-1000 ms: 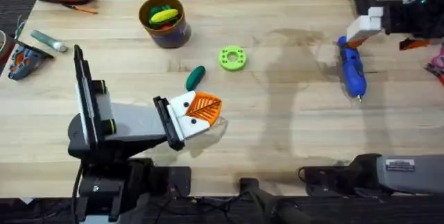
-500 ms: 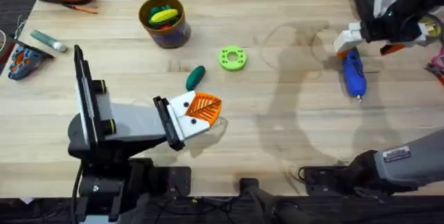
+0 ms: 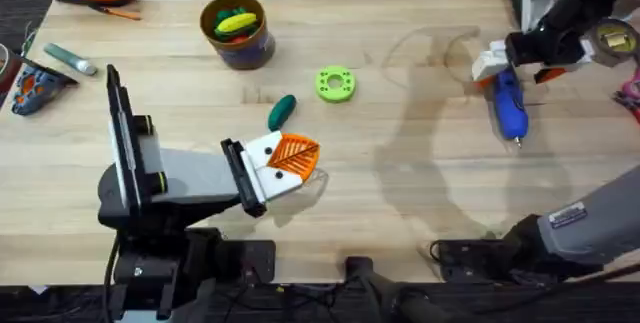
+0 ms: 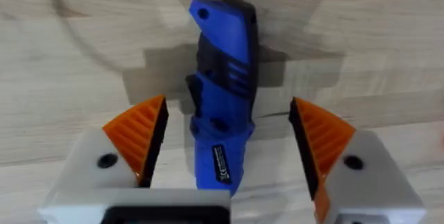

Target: Pick up the gripper from the table and insert it into the empty holder that is missing its gripper. Then pick up a screw, insert it into the mounting hole, and use the screwdriver to tighten it. Finally, clean up the table by picking up the vegetable and placing it into the bucket.

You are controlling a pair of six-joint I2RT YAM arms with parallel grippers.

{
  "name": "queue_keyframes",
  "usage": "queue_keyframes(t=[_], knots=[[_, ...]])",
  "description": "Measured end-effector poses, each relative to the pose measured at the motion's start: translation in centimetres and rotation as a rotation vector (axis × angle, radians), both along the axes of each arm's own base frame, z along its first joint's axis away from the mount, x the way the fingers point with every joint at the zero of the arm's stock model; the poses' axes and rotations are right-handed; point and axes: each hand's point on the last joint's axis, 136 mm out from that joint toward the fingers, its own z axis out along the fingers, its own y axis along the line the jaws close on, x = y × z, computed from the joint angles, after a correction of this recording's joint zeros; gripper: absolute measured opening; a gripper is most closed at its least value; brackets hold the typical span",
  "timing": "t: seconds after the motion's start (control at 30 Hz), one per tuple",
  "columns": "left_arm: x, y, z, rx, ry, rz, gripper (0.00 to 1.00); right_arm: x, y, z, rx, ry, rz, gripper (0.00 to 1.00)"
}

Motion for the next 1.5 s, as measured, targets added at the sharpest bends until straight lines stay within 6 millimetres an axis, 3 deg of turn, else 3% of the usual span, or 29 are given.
queue_keyframes(t=[0.37, 0.7, 0.97, 1.5], knots=[[0.0, 0.0, 0.0, 0.0, 0.0, 0.0, 0.014, 0.6, 0.2, -2.2, 0.025, 0.022, 0.0, 0.99], [0.0, 0.0, 0.0, 0.0, 0.0, 0.0, 0.014, 0.3, 0.5, -2.3, 0.063, 0.028, -0.025, 0.992], [0.0, 0.0, 0.0, 0.0, 0.0, 0.0, 0.014, -0.1, -0.5, -2.3, 0.106, 0.021, -0.074, 0.991], [0.0, 0.0, 0.0, 0.0, 0.0, 0.0, 0.014, 0.1, 0.2, -2.4, 0.099, 0.026, -0.036, 0.989]])
